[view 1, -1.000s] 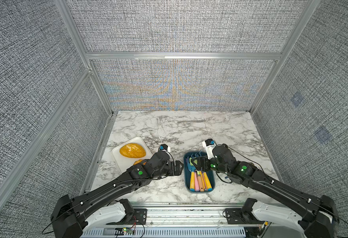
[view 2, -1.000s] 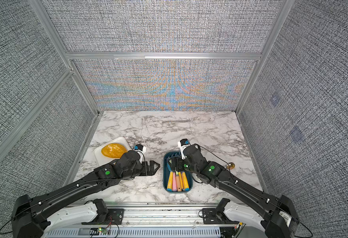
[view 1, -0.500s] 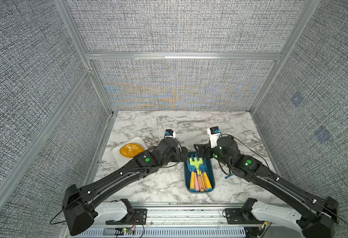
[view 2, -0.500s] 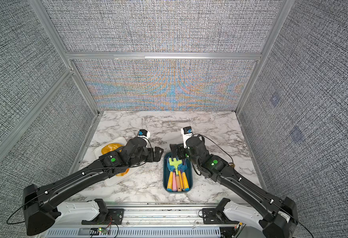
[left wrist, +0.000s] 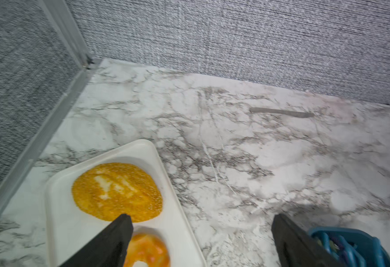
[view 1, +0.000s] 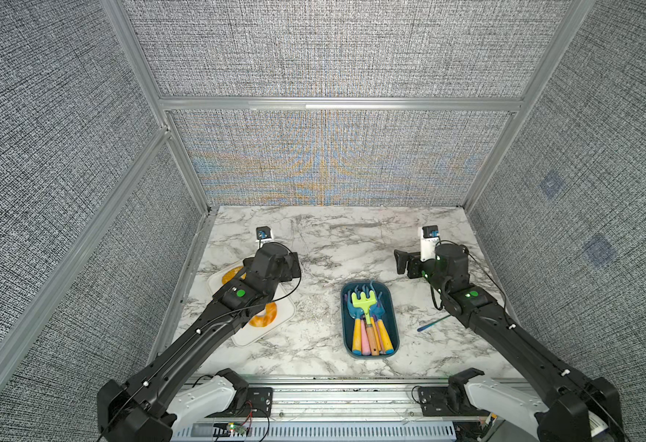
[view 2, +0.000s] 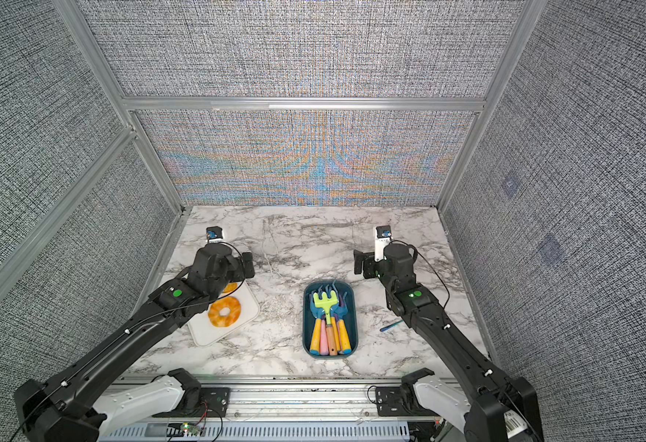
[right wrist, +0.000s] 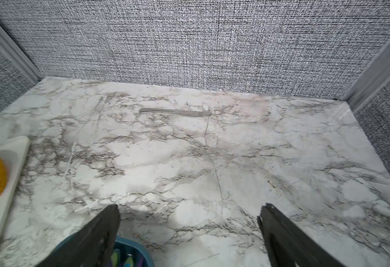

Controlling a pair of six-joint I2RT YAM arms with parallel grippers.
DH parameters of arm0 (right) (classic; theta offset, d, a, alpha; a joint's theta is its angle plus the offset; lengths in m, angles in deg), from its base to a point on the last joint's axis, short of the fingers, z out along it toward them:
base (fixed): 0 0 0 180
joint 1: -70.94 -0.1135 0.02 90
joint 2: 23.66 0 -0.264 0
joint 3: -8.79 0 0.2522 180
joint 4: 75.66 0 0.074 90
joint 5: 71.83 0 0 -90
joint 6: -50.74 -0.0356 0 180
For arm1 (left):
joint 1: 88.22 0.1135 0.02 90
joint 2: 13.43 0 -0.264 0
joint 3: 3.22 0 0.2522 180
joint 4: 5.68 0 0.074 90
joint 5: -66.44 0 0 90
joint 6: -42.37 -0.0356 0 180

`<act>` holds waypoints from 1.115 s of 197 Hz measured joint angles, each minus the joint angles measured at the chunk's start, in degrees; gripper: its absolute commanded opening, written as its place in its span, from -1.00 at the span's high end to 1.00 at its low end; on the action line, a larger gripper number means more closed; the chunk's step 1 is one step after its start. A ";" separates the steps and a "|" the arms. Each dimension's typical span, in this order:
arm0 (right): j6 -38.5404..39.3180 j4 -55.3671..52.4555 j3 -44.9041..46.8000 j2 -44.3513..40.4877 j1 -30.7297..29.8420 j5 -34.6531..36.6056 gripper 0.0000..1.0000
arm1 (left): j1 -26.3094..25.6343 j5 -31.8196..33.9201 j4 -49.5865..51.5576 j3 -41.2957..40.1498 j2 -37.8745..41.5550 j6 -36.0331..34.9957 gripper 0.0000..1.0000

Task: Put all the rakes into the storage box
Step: Reset both arms

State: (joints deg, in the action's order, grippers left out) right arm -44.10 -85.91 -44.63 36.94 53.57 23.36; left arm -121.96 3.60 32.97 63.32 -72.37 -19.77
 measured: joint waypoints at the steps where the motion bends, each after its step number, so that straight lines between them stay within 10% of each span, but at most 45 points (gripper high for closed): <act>1: 0.11 0.22 0.24 -0.07 0.20 -0.04 -0.98 | 0.35 0.26 -0.35 -0.57 0.50 -0.28 -0.98; 100: 0.11 30.69 23.87 -2.71 13.55 2.34 -0.98 | 27.30 3.06 -19.45 -26.56 9.22 -9.27 -0.98; 220: 1.40 65.05 33.24 16.57 15.08 7.52 -0.98 | 29.44 -6.34 -55.21 -32.37 -13.99 -21.59 -0.97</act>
State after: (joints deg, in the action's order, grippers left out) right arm -42.70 -20.86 -11.38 53.51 68.65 30.88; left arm -92.52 -2.74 -22.25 30.95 -86.36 -41.37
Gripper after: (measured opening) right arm 0.991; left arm 0.989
